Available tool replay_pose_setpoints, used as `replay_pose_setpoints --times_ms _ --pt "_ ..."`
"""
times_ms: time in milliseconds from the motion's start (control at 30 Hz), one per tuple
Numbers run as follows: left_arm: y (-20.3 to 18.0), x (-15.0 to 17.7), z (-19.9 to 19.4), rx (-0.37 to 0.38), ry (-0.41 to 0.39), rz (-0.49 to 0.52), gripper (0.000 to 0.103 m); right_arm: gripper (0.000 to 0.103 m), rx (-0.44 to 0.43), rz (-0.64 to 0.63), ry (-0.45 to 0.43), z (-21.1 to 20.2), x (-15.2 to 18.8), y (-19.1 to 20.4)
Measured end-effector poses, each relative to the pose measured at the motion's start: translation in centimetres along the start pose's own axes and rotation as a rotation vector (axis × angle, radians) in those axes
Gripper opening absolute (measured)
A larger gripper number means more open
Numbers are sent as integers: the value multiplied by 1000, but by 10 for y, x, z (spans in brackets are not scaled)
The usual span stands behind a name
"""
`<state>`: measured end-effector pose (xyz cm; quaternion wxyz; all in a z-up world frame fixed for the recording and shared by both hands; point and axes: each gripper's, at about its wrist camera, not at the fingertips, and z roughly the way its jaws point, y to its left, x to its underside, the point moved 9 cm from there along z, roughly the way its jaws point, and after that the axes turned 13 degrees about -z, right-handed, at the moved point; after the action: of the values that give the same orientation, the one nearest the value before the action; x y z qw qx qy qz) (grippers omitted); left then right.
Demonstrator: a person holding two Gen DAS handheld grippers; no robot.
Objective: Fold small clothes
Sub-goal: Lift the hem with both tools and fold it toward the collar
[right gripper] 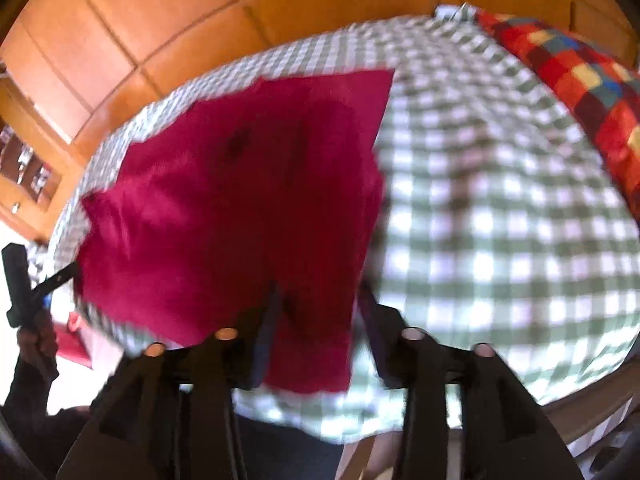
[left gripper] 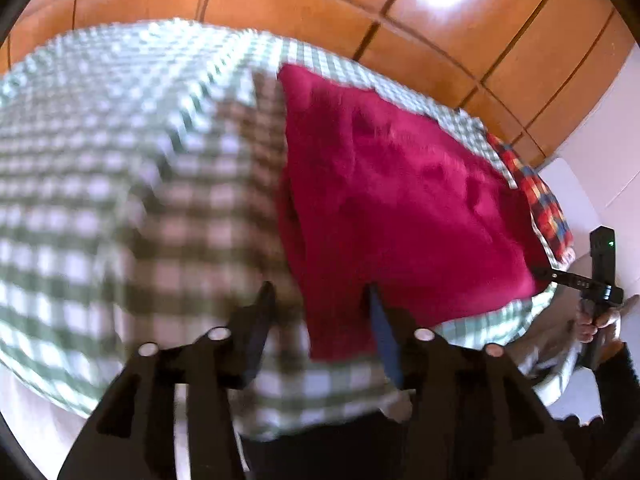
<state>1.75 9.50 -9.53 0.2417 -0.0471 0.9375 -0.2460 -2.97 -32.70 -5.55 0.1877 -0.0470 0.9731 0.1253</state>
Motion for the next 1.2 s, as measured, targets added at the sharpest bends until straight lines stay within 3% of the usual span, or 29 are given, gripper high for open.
replay_pose_setpoints --times_ms 133,367,433,500,600,667,733,1000,1200 --pt "-7 -44 6 -6 -79 34 60 63 86 5 -53 6 -29 -12" --pt "-22 -89 41 47 -81 43 62 60 151 -14 -93 24 -70 -24" --pt "-28 -94 53 73 -66 48 61 48 147 -14 -92 30 -78 -25" --pt "-31 -95 61 81 -54 46 60 23 149 -22 -74 37 -83 -24" --pt "-36 -97 66 101 -44 42 40 9 171 -71 -67 38 -85 -16" --pt "-38 -96 60 123 -48 50 18 8 202 -113 -66 35 -84 -10" --pt "-40 -96 52 132 -61 56 10 7 218 -126 -74 28 -83 -8" --pt "-56 -110 -8 242 -161 52 9 7 224 -121 -235 -36 -114 3" --pt "-67 -146 0 188 -211 81 9 7 256 -101 -262 -21 -159 -10"
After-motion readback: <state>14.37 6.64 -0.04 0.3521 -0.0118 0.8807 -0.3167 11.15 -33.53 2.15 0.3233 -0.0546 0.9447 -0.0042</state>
